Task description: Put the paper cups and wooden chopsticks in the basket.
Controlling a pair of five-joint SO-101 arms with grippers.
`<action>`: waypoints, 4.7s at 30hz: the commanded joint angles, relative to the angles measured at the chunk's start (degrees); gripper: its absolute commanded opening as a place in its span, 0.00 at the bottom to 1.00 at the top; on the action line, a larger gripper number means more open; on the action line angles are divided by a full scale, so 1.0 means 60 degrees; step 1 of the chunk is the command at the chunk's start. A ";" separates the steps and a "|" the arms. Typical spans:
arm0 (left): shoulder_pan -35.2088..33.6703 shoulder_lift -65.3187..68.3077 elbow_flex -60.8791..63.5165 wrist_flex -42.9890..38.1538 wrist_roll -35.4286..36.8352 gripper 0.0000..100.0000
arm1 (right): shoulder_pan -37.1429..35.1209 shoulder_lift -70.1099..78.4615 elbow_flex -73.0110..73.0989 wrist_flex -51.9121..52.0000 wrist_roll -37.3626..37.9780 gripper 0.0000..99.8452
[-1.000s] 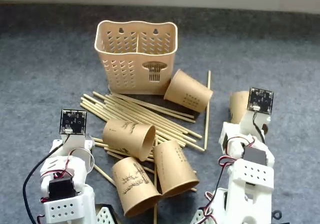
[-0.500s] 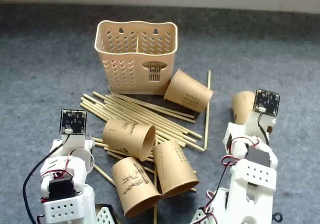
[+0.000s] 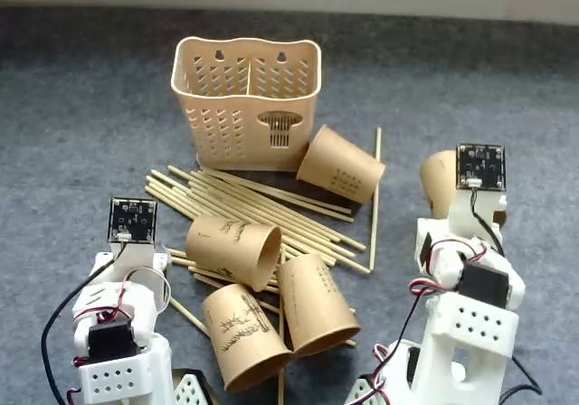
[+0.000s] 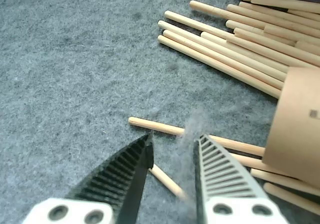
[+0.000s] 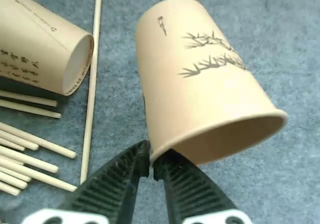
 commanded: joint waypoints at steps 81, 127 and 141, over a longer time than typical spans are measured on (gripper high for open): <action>-0.0095 -0.0066 0.0183 -0.0147 -0.0073 0.14 | -0.5209 0.3744 -0.6806 -0.1209 0.4469 0.01; -0.0095 -0.0051 0.0183 -0.0147 -0.0073 0.14 | -0.7465 0.3714 -0.8344 -0.1516 0.0908 0.07; -0.0095 -0.0051 0.0183 -0.0132 -0.0073 0.14 | -0.9692 0.4300 -0.6733 -0.4989 0.0762 0.01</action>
